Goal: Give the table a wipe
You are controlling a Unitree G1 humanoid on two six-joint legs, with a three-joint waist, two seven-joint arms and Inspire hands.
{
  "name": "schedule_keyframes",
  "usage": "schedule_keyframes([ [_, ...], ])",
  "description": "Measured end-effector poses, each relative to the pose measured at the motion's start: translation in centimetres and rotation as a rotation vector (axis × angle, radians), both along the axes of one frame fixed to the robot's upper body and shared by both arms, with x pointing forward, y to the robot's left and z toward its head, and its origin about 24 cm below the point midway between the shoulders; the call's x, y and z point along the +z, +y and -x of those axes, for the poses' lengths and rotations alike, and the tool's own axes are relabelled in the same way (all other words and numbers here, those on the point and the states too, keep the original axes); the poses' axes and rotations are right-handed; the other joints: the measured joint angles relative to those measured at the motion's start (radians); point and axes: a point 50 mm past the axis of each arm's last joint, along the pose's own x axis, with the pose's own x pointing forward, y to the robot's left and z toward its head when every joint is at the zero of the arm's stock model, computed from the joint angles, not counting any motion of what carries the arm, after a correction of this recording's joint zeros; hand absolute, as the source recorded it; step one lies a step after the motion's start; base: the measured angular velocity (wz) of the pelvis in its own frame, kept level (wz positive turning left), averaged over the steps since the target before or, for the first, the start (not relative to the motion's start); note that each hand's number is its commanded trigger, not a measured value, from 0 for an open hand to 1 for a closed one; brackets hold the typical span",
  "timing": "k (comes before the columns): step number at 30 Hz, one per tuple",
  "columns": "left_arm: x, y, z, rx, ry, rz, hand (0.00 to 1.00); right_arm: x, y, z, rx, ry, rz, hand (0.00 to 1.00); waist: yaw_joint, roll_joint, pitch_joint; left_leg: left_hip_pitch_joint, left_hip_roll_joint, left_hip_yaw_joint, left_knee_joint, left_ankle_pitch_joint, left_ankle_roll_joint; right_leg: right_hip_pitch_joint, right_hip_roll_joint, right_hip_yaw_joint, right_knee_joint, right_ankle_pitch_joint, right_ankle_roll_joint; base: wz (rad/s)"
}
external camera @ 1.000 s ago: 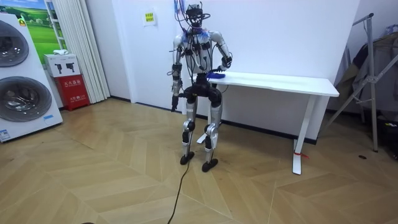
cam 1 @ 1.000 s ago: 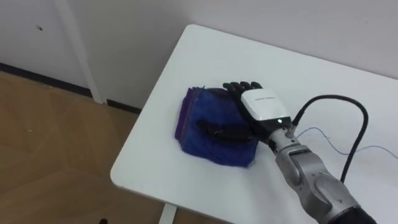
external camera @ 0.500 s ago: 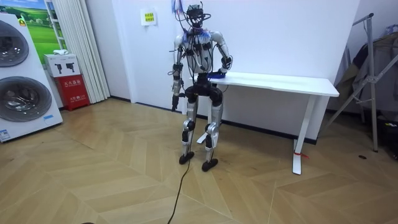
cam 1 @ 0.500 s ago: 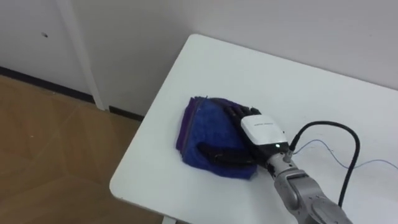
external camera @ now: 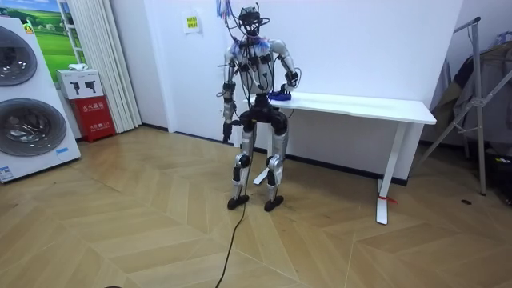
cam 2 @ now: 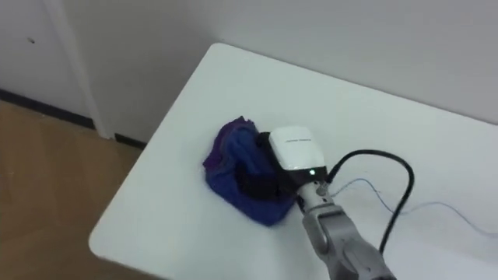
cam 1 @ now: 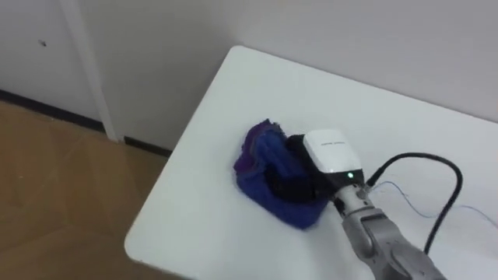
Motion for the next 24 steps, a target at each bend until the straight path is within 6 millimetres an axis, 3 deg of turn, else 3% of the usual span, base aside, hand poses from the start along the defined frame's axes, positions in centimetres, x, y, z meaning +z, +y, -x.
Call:
schedule_keyframes([
  [1, 0.1, -0.1, -0.9, -0.01, -0.025, 0.001, 0.0, 0.0, -0.8, 0.2, -0.039, 0.005, -0.013, 1.0, -0.005, 0.002, -0.002, -0.016, 0.006, 0.005, -0.067, 0.041, 0.008, -0.007, -0.004, 0.033, 0.003, -0.005, 0.016, 0.73],
  [2, 0.1, -0.1, -1.1, -0.011, -0.032, -0.001, 0.0, -0.1, -1.1, 0.2, -0.055, 0.008, -0.012, 1.0, -0.002, 0.004, -0.0065, -0.018, -0.002, 0.024, -0.053, 0.049, 0.034, -0.013, -0.006, 0.038, 0.008, -0.012, 0.031, 0.18],
  [3, 0.2, 0.2, -1.2, -0.006, -0.031, -0.009, 0.0, -0.3, -1.3, 0.1, -0.057, 0.031, -0.001, 1.0, 0.015, -0.008, -0.0098, -0.025, -0.014, 0.058, -0.039, 0.054, 0.041, -0.017, -0.012, 0.037, 0.006, -0.018, 0.041, -0.32],
  [6, 0.0, 0.2, -0.3, 0.026, 0.013, -0.012, 0.0, -0.4, -1.7, -0.1, -0.071, 0.039, 0.021, 1.0, 0.03, -0.01, -0.008, -0.03, -0.032, 0.075, -0.033, 0.052, 0.044, -0.014, -0.024, 0.004, 0.006, -0.018, 0.044, -0.31],
  [9, 0.0, 0.0, -0.3, 0.025, 0.015, -0.007, 0.0, -0.7, -2.3, -0.2, -0.12, 0.053, 0.032, 1.0, 0.024, 0.013, -0.0066, -0.034, -0.033, 0.074, -0.024, 0.035, 0.079, -0.007, -0.026, -0.008, 0.013, -0.015, 0.052, 0.07],
  [11, 0.0, -0.1, -0.3, 0.024, 0.015, -0.006, 0.0, -1.0, -2.3, 0.0, -0.143, 0.07, 0.029, 1.0, 0.025, 0.025, -0.0117, -0.033, -0.038, 0.074, -0.015, 0.027, 0.08, -0.002, -0.028, -0.008, 0.017, -0.014, 0.053, 0.06],
  [15, -0.2, -0.6, -0.1, 0.039, 0.022, -0.016, 0.0, -1.0, -2.0, -0.2, -0.176, 0.071, 0.006, 1.0, 0.032, 0.043, -0.0108, -0.035, -0.042, 0.077, -0.011, 0.029, 0.081, -0.012, -0.026, -0.006, 0.028, -0.014, 0.052, -0.05],
  [19, -0.3, -1.0, -0.1, 0.046, 0.027, -0.018, 0.0, -0.3, -1.5, -0.9, -0.179, 0.059, -0.02, 1.0, 0.04, 0.044, -0.0109, -0.053, -0.037, 0.084, -0.01, 0.031, 0.077, -0.034, -0.02, -0.003, 0.029, -0.013, 0.047, -0.08],
  [24, -0.3, -1.1, 0.1, 0.067, 0.024, -0.013, 0.0, 0.1, -2.7, -2.7, -0.228, 0.1, -0.067, 1.0, 0.03, 0.047, -0.0094, -0.07, -0.038, 0.068, -0.006, 0.032, 0.077, -0.042, -0.022, -0.017, 0.028, -0.012, 0.047, 0.09],
])
